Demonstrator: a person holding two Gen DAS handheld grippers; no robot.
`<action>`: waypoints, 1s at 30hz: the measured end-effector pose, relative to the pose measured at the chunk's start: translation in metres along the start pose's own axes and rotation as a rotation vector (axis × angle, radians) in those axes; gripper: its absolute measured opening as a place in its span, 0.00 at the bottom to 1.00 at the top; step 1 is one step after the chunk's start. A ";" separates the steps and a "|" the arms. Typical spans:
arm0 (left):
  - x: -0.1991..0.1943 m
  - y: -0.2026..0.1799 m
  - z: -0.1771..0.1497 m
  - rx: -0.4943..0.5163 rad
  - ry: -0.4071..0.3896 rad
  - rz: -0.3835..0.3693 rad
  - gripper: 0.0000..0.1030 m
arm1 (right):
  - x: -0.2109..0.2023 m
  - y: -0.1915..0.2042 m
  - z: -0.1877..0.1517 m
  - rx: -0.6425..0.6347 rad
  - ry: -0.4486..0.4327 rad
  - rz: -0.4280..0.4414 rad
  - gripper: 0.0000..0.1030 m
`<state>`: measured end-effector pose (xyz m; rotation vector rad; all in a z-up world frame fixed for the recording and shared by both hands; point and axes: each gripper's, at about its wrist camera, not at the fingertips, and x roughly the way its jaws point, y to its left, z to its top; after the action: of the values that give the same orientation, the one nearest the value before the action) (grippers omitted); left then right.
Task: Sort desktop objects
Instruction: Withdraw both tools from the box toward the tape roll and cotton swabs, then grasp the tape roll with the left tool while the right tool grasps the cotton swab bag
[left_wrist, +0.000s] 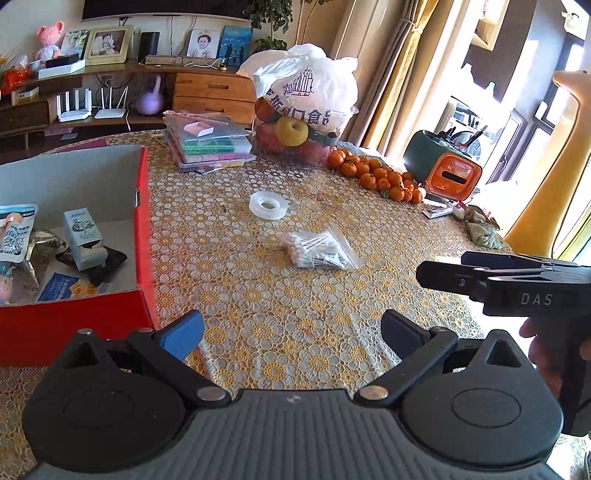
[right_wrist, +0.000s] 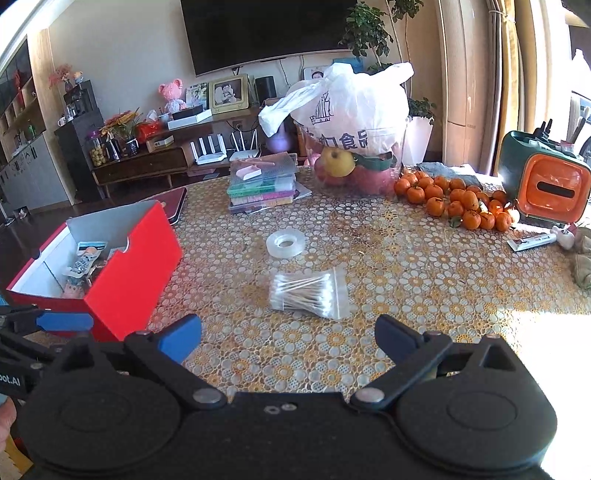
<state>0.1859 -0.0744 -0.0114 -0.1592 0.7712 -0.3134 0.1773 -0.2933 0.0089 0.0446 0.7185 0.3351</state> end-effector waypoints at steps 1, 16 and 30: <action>0.005 -0.001 0.002 -0.002 -0.003 0.001 1.00 | 0.007 -0.002 0.001 -0.004 0.004 -0.003 0.98; 0.083 0.000 0.072 -0.007 -0.022 0.059 1.00 | 0.085 -0.009 0.007 -0.055 0.022 -0.003 0.97; 0.203 0.003 0.111 0.036 0.095 0.152 1.00 | 0.131 -0.005 0.006 -0.055 0.021 -0.018 0.97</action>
<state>0.4013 -0.1365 -0.0670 -0.0519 0.8659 -0.1916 0.2749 -0.2558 -0.0709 -0.0170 0.7297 0.3383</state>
